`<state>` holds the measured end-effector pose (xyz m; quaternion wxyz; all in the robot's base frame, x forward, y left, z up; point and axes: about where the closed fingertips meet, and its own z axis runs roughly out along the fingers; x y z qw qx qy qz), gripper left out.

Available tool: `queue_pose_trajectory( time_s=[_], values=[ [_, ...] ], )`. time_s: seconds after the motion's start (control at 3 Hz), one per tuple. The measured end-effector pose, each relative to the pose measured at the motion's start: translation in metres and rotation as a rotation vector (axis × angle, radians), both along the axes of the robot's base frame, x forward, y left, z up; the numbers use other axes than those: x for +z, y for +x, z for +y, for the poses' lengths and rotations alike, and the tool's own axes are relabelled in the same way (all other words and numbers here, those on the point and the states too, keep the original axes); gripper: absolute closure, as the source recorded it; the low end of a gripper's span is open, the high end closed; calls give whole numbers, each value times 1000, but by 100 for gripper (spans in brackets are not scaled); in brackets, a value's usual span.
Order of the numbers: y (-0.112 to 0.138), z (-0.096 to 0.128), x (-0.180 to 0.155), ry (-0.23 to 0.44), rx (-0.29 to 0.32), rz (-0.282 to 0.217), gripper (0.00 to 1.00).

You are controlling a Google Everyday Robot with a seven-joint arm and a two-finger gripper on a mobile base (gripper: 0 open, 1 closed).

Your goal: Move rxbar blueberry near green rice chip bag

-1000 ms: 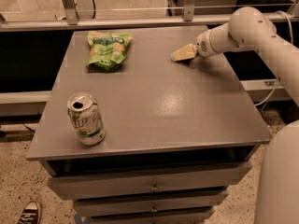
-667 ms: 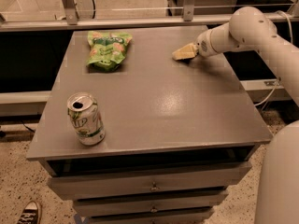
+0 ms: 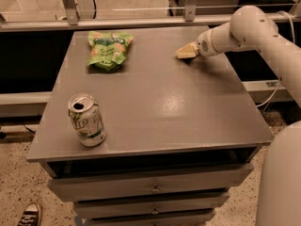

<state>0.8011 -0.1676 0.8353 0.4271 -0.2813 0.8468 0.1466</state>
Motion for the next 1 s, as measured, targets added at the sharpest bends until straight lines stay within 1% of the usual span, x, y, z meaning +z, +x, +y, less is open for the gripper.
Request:
queue_pose_trajectory(
  time_s=[0.33, 0.67, 1.0],
  values=[
    [0, 0, 0, 0, 0, 0, 100],
    [-14, 15, 23, -20, 63, -49, 100],
    [-26, 40, 50, -72, 168, -140, 100]
  ],
)
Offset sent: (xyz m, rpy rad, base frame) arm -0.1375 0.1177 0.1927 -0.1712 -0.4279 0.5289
